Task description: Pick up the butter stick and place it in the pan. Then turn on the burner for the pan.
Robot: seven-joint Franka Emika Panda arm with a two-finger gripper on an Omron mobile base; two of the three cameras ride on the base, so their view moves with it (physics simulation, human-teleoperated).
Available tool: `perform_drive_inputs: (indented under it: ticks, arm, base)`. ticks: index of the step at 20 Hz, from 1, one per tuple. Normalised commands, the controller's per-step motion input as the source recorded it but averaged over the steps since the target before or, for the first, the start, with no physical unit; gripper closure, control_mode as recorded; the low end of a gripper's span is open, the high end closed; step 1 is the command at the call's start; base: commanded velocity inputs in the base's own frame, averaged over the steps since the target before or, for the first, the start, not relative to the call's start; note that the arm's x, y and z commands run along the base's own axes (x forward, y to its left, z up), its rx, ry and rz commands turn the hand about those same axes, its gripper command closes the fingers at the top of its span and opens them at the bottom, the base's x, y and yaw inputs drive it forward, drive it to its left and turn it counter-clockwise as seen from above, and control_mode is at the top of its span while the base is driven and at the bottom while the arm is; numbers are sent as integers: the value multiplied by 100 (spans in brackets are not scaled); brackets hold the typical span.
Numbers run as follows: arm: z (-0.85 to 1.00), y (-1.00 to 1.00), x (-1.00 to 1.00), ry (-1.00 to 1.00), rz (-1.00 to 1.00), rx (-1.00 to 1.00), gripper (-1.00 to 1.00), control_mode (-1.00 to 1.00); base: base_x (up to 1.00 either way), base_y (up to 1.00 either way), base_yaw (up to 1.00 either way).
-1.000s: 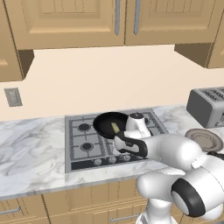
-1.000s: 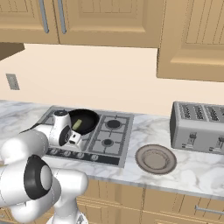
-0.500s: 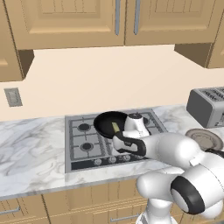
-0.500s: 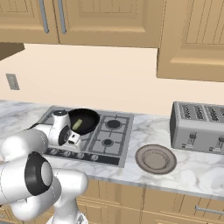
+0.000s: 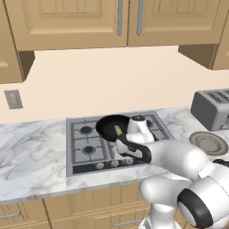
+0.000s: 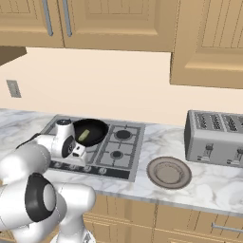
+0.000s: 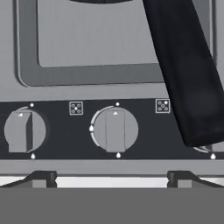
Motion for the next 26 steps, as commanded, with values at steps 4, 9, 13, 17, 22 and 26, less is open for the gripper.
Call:
perform_drive_inputs:
  ticks: [4,9,13,17,22,26]
  arm:
    - [0,0,-20,0,0,0,-100,-100]
    - [0,0,2,0,-5,0,-100,-100]
    - [0,0,11,1,-4,0,-100,-100]
    - [-1,0,15,0,-4,0,-100,-100]
    - [-7,0,16,0,-4,0,-100,-100]
    - [-11,0,16,1,-2,0,-100,-100]
  base:
    - [0,0,0]
    - [0,0,0]
    - [0,0,0]
    - [0,0,0]
    - [0,0,0]
    - [0,0,0]
